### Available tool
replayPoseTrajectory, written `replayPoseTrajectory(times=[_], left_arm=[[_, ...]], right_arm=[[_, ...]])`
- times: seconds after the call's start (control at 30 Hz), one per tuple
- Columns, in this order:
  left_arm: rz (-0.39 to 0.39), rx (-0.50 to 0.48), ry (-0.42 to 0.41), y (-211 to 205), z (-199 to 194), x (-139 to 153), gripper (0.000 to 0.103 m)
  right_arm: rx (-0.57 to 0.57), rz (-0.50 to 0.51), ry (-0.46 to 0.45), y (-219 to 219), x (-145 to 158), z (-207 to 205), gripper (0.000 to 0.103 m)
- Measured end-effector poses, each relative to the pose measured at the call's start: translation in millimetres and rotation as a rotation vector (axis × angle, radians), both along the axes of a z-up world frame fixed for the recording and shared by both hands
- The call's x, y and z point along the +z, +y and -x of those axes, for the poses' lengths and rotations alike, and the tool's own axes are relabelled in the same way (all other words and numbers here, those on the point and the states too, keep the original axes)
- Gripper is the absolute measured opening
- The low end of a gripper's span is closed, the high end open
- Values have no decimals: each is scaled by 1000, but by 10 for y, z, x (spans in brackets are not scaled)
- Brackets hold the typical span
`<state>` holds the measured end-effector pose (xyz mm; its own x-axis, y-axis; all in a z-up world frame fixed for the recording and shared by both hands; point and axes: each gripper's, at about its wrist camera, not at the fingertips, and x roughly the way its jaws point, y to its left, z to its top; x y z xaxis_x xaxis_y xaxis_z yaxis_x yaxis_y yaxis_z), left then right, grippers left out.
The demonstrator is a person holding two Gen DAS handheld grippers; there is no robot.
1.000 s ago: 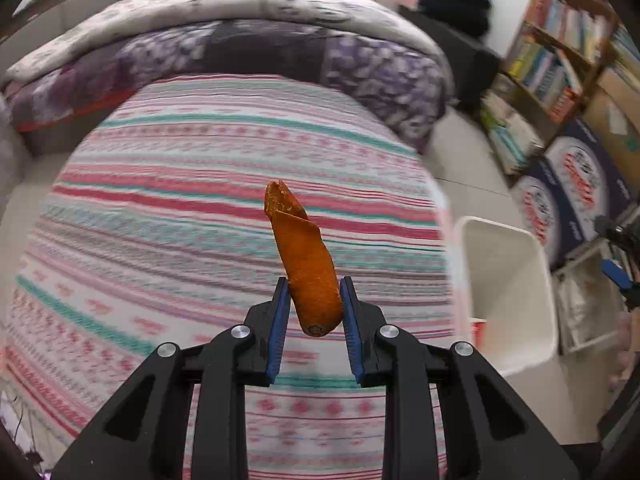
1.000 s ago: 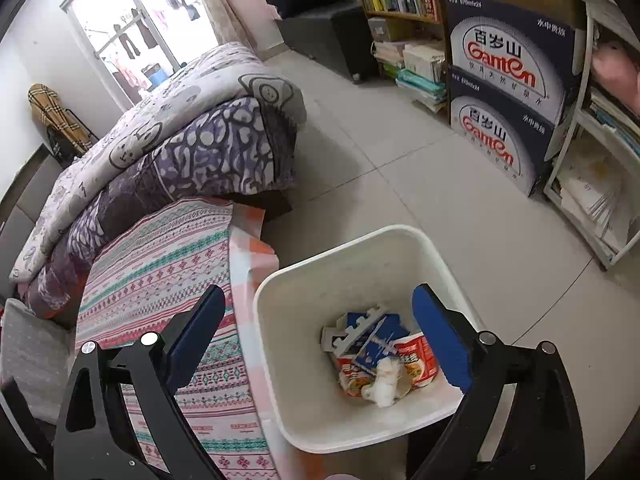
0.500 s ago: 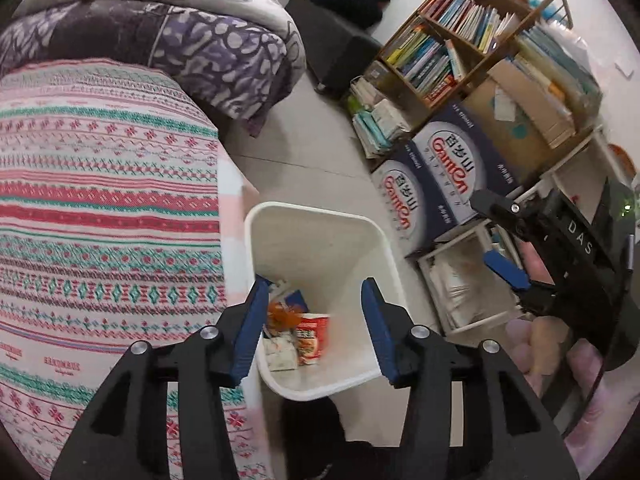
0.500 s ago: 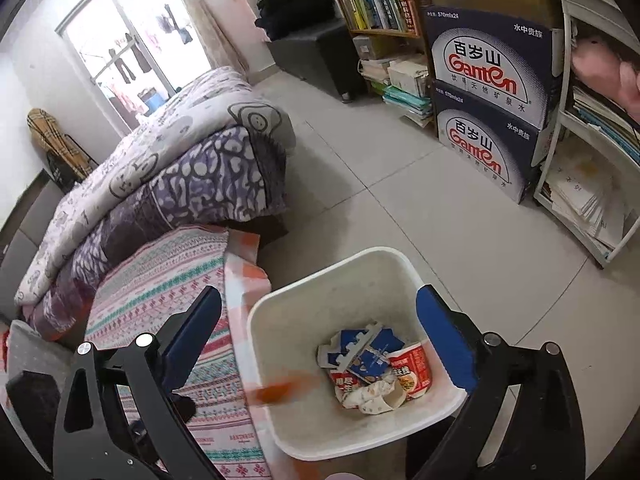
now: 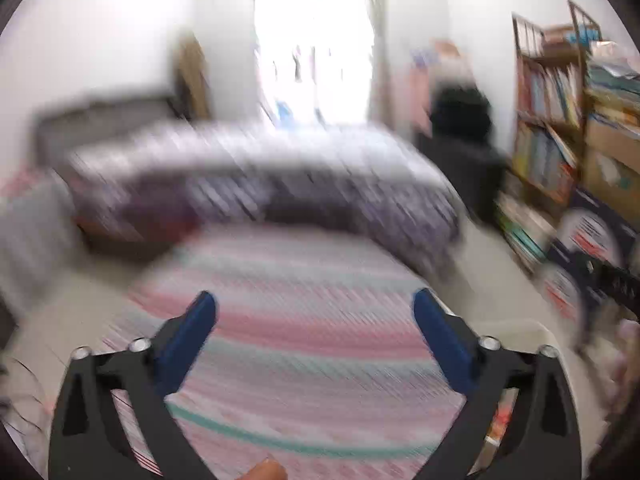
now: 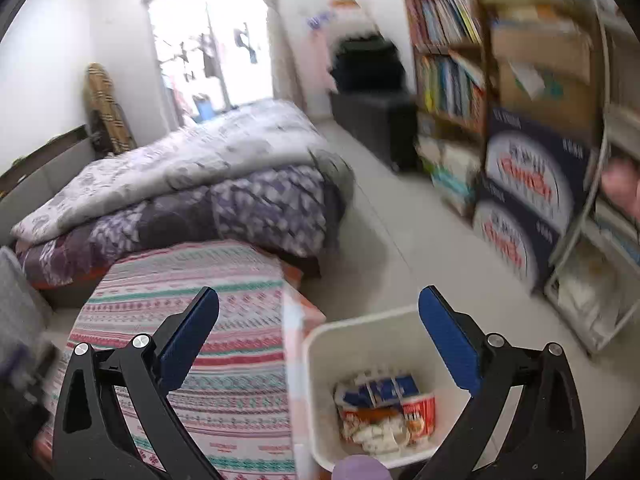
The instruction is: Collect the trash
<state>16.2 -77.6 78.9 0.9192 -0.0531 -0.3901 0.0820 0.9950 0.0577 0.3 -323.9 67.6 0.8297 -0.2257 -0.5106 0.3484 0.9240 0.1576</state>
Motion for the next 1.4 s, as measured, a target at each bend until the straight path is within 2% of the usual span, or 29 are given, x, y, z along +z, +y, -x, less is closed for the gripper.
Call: replayPoseTrajectory(times=[0.07,0.1,0.23,0.33,0.4,0.47,0.6,0.7,1.0,1.4], left_arm=[[-17,58,-92,148,141,119,97],[-5,77,-80,242,165,150,97],[62,138,88,568,67,9,97],[50,169,174,673,-38,-174,97],[81,178,230,724,-91,-261,97],[87,192,252,781,-94,-319,97],[38,200,240,686,-74,-417,97],[14,185,246,572,-82,-498,97],[36,138,274,338,-173,-607,97],[72,121,283,281,-180,-605,97]], right_arm=[[27,31,-18,182,36,40,96],[44,44,-12,283,24,48,96],[147,21,46,605,-161,5,96],[181,5,67,743,-271,-6,96],[193,6,80,810,-323,-16,96],[189,6,94,827,-366,-46,96],[191,-47,116,775,-457,-70,96],[185,-39,133,775,-517,-85,96],[145,-36,117,652,-543,-95,96],[142,-60,122,605,-596,-97,96]])
